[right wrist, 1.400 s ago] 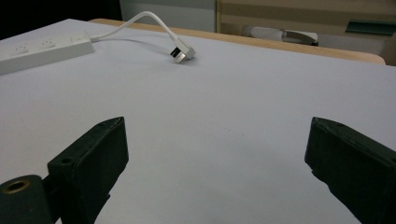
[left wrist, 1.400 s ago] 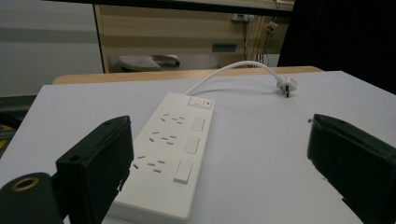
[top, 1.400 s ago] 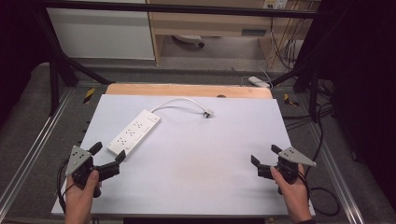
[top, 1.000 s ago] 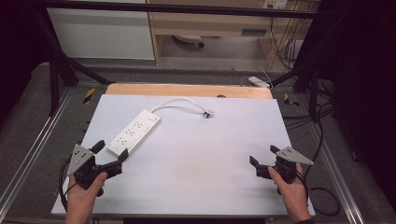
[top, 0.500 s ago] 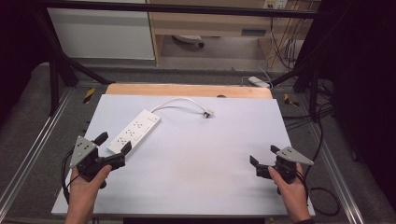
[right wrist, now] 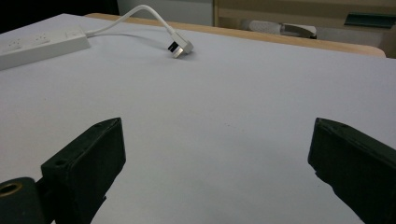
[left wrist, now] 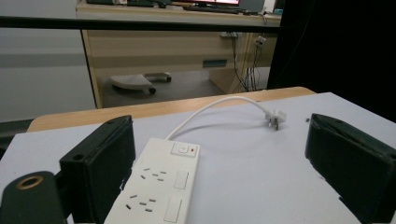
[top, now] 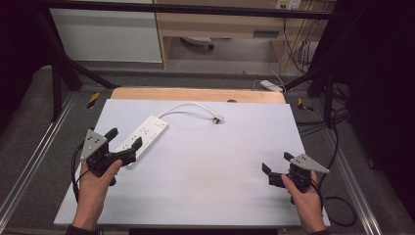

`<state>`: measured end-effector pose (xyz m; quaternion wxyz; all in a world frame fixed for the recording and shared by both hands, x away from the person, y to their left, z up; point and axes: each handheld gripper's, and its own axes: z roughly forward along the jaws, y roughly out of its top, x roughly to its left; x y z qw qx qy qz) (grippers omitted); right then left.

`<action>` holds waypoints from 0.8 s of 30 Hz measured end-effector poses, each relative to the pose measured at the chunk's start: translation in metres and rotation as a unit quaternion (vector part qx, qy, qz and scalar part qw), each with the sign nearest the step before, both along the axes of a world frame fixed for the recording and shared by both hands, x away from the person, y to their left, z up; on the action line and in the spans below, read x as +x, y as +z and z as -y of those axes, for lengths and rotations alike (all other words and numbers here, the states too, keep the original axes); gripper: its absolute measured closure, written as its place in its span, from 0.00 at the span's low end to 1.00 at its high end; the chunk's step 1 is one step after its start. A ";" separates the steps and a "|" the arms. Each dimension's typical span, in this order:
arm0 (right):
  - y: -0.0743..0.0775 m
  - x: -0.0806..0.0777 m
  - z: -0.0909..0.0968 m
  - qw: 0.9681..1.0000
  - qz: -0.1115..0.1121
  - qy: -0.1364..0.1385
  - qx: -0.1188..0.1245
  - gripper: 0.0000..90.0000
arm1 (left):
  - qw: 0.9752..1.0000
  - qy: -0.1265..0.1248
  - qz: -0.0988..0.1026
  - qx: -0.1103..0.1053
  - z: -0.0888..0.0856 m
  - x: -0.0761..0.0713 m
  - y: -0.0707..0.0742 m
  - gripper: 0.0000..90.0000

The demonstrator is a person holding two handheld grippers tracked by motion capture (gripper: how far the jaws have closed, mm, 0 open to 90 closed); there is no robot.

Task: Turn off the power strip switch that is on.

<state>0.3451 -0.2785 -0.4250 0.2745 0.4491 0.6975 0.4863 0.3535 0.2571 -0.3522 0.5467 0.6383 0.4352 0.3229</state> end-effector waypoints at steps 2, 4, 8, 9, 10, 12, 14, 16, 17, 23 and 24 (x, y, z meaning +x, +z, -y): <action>0.000 0.000 0.000 1.000 0.000 0.000 0.000 0.05 | 1.000 -0.001 -0.001 0.002 0.000 0.000 0.001 0.10; 0.000 0.000 0.000 1.000 0.000 0.000 0.000 0.05 | 1.000 0.001 -0.001 0.001 0.000 0.001 0.003 0.11; 0.000 0.000 0.001 1.000 0.000 -0.002 0.001 0.05 | 1.000 0.004 -0.002 0.001 0.000 0.002 0.006 0.29; 0.000 0.000 0.001 1.000 0.000 -0.002 0.001 0.05 | 1.000 0.005 -0.002 0.003 0.000 0.002 0.008 0.29; 0.000 0.000 0.001 1.000 0.000 -0.002 0.001 0.05 | 1.000 0.003 -0.001 0.006 0.001 0.002 0.009 0.37; 0.000 0.000 0.001 1.000 0.000 -0.002 0.001 0.05 | 1.000 0.003 0.005 0.002 0.001 0.001 0.012 0.45; 0.000 0.000 0.001 1.000 0.000 -0.002 0.001 0.05 | 1.000 0.000 0.007 -0.002 0.001 0.001 0.015 0.49; 0.000 0.000 0.001 1.000 0.000 -0.003 0.000 0.05 | 1.000 -0.001 0.006 0.001 0.002 0.001 0.016 0.54; 0.000 0.000 0.001 1.000 0.000 -0.003 0.002 0.05 | 1.000 -0.003 0.008 -0.001 0.003 0.001 0.017 0.55; 0.000 0.000 0.001 1.000 0.000 -0.003 0.001 0.05 | 1.000 -0.001 0.009 0.015 0.002 0.004 0.015 0.62; 0.000 0.000 0.001 1.000 0.000 -0.003 0.002 0.05 | 1.000 0.001 0.008 0.014 0.001 0.005 0.014 0.65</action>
